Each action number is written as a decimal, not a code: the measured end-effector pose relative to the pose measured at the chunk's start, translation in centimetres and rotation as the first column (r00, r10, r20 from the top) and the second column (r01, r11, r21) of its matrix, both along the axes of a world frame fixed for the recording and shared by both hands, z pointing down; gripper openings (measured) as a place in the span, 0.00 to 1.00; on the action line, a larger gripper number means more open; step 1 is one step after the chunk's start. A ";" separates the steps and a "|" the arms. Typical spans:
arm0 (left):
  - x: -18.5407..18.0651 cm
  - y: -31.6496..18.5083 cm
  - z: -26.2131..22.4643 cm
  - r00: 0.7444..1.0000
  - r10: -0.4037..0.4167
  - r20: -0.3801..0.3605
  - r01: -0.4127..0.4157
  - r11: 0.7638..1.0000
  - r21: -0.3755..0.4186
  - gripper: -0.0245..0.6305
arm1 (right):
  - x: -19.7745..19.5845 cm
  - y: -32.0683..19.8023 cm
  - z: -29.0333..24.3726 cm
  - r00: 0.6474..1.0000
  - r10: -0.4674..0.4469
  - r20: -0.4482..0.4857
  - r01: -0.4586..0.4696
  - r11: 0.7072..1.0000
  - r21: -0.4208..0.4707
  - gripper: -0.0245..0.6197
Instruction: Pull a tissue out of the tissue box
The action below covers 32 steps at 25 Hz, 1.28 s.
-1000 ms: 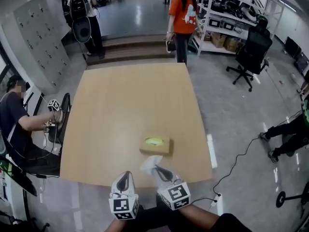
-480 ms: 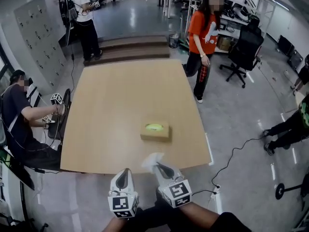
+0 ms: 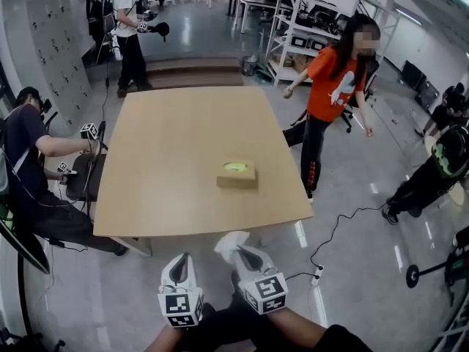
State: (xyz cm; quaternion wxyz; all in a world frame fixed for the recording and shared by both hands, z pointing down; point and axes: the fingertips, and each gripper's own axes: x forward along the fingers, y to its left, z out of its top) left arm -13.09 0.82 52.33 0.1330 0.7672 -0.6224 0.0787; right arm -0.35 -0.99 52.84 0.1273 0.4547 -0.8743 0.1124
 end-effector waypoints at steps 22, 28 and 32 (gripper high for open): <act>3.8 6.3 1.5 0.999 -0.018 0.029 0.017 0.999 0.035 0.07 | 4.1 8.3 1.8 0.999 -0.026 -0.021 0.025 0.999 -0.042 0.04; 6.5 7.7 1.4 1.000 -0.008 0.017 0.008 0.999 0.031 0.07 | 6.0 9.3 1.8 0.999 -0.039 -0.019 0.039 0.999 -0.033 0.03; 7.7 8.3 1.8 1.000 -0.008 0.018 0.007 1.000 0.019 0.07 | 7.1 9.8 2.0 0.999 -0.045 -0.019 0.045 0.999 -0.028 0.03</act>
